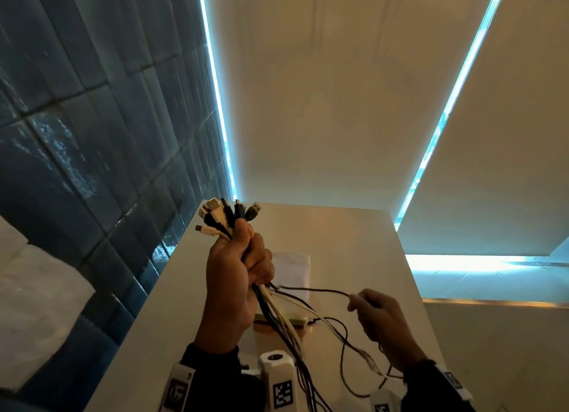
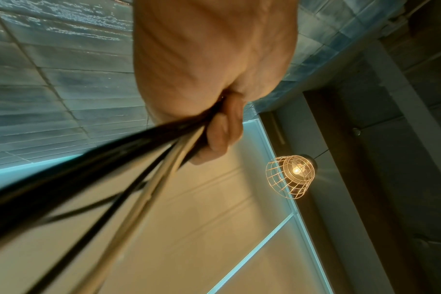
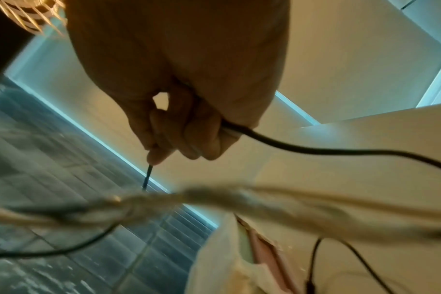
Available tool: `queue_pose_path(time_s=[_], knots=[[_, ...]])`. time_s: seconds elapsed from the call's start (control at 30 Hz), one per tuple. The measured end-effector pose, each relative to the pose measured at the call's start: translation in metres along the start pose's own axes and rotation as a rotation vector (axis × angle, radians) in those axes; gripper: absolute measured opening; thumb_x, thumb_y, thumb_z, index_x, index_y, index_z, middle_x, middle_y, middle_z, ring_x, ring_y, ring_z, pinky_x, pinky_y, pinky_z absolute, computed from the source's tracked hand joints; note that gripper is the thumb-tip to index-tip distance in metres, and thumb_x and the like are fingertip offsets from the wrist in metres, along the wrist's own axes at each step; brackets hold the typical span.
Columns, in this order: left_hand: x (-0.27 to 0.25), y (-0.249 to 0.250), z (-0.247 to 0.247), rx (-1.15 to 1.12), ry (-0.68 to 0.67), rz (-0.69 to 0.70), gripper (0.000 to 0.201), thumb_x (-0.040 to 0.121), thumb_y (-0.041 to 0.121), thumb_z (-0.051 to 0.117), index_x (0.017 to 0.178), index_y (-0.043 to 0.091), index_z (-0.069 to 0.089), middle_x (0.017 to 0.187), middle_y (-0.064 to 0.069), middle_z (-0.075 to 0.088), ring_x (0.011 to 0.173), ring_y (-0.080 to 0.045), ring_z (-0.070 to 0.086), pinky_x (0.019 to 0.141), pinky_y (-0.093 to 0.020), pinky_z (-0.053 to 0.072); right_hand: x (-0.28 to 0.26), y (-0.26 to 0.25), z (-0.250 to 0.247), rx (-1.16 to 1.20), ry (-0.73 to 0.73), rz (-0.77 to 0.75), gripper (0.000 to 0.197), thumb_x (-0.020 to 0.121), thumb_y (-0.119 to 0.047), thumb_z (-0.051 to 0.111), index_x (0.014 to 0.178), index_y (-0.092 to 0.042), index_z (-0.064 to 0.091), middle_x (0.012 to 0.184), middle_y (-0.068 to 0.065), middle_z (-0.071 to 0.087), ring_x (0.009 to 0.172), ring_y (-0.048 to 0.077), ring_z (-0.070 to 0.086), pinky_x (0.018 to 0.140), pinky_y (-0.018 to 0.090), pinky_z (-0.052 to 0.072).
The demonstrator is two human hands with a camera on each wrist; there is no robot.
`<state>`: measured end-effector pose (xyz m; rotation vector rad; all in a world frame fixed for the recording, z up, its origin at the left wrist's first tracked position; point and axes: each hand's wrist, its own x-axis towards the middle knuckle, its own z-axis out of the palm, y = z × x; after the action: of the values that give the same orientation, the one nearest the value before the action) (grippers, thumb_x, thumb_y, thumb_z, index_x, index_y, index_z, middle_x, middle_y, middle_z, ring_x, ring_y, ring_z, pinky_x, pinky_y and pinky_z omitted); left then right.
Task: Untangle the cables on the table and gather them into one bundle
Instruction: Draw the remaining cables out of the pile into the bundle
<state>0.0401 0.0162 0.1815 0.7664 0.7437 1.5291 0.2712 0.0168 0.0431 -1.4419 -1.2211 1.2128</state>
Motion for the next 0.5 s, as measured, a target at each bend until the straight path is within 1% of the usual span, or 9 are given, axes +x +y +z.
queue_pose_path(time_s=[0.07, 0.13, 0.2, 0.27, 0.33, 0.4, 0.43, 0.47, 0.5], knots=[[-0.001, 0.0, 0.002, -0.02, -0.01, -0.011, 0.029, 0.093, 0.031, 0.041, 0.069, 0.014, 0.039, 0.047, 0.006, 0.026, 0.036, -0.005, 0.019, 0.037, -0.02, 0.018, -0.009, -0.022, -0.005, 0.084, -0.062, -0.047, 0.024, 0.093, -0.018, 0.058, 0.077, -0.001, 0.062, 0.05, 0.0, 0.034, 0.042, 0.011, 0.024, 0.042, 0.02, 0.021], [-0.001, 0.002, 0.002, -0.054, -0.026, -0.003, 0.027, 0.092, 0.031, 0.041, 0.07, 0.015, 0.039, 0.048, 0.007, 0.026, 0.036, -0.004, 0.019, 0.035, -0.019, 0.02, -0.016, -0.034, -0.016, 0.037, -0.086, -0.103, 0.028, 0.09, -0.027, 0.057, 0.078, -0.001, 0.061, 0.048, -0.002, 0.035, 0.042, 0.01, 0.027, 0.042, 0.021, 0.023], [0.0, 0.009, 0.0, -0.085, -0.037, 0.032, 0.026, 0.093, 0.032, 0.041, 0.071, 0.016, 0.041, 0.049, 0.008, 0.026, 0.036, -0.004, 0.02, 0.034, -0.018, 0.021, -0.02, -0.037, -0.036, -0.156, -0.01, -0.151, 0.035, 0.086, -0.035, 0.059, 0.065, -0.008, 0.058, 0.045, -0.007, 0.037, 0.043, 0.006, 0.031, 0.044, 0.021, 0.028], [0.002, 0.019, -0.005, -0.105, -0.045, 0.071, 0.026, 0.093, 0.032, 0.04, 0.072, 0.017, 0.042, 0.049, 0.009, 0.026, 0.036, -0.003, 0.02, 0.035, -0.016, 0.021, -0.029, -0.032, -0.066, -0.331, 0.132, -0.149, 0.048, 0.086, -0.042, 0.064, 0.05, -0.017, 0.047, 0.043, -0.01, 0.037, 0.045, 0.002, 0.033, 0.049, 0.023, 0.029], [0.003, 0.026, -0.009, -0.105, -0.054, 0.108, 0.027, 0.095, 0.033, 0.038, 0.072, 0.018, 0.042, 0.05, 0.009, 0.025, 0.037, -0.003, 0.019, 0.036, -0.016, 0.019, -0.042, -0.026, -0.099, -0.387, 0.306, -0.062, 0.062, 0.084, -0.057, 0.062, 0.042, -0.019, 0.038, 0.039, -0.011, 0.033, 0.048, 0.007, 0.033, 0.054, 0.027, 0.026], [0.003, 0.03, -0.012, -0.093, -0.054, 0.132, 0.028, 0.096, 0.033, 0.037, 0.071, 0.019, 0.041, 0.05, 0.009, 0.025, 0.037, -0.003, 0.019, 0.036, -0.018, 0.018, -0.055, -0.012, -0.136, -0.468, 0.479, 0.041, 0.072, 0.069, -0.081, 0.044, 0.039, -0.016, 0.038, 0.037, -0.008, 0.031, 0.047, 0.018, 0.036, 0.055, 0.03, 0.029], [0.004, 0.031, -0.013, -0.093, -0.055, 0.135, 0.029, 0.096, 0.033, 0.037, 0.071, 0.019, 0.041, 0.05, 0.009, 0.025, 0.037, -0.003, 0.018, 0.036, -0.018, 0.018, -0.061, 0.0, -0.158, -0.525, 0.542, 0.119, 0.08, 0.062, -0.088, 0.035, 0.039, -0.012, 0.043, 0.037, -0.003, 0.036, 0.048, 0.021, 0.041, 0.056, 0.032, 0.033], [0.005, 0.031, -0.014, -0.099, -0.058, 0.129, 0.029, 0.096, 0.033, 0.037, 0.071, 0.019, 0.041, 0.05, 0.01, 0.025, 0.037, -0.002, 0.018, 0.036, -0.018, 0.018, -0.066, 0.018, -0.182, -0.597, 0.559, 0.228, 0.09, 0.058, -0.094, 0.029, 0.043, -0.008, 0.053, 0.04, 0.005, 0.046, 0.052, 0.026, 0.049, 0.059, 0.035, 0.04], [0.006, 0.031, -0.014, -0.106, -0.062, 0.113, 0.028, 0.095, 0.033, 0.037, 0.07, 0.02, 0.041, 0.049, 0.01, 0.025, 0.037, -0.002, 0.019, 0.036, -0.018, 0.019, -0.07, 0.037, -0.205, -0.669, 0.53, 0.338, 0.101, 0.054, -0.1, 0.024, 0.055, -0.008, 0.066, 0.053, 0.013, 0.061, 0.063, 0.031, 0.058, 0.067, 0.04, 0.046]])
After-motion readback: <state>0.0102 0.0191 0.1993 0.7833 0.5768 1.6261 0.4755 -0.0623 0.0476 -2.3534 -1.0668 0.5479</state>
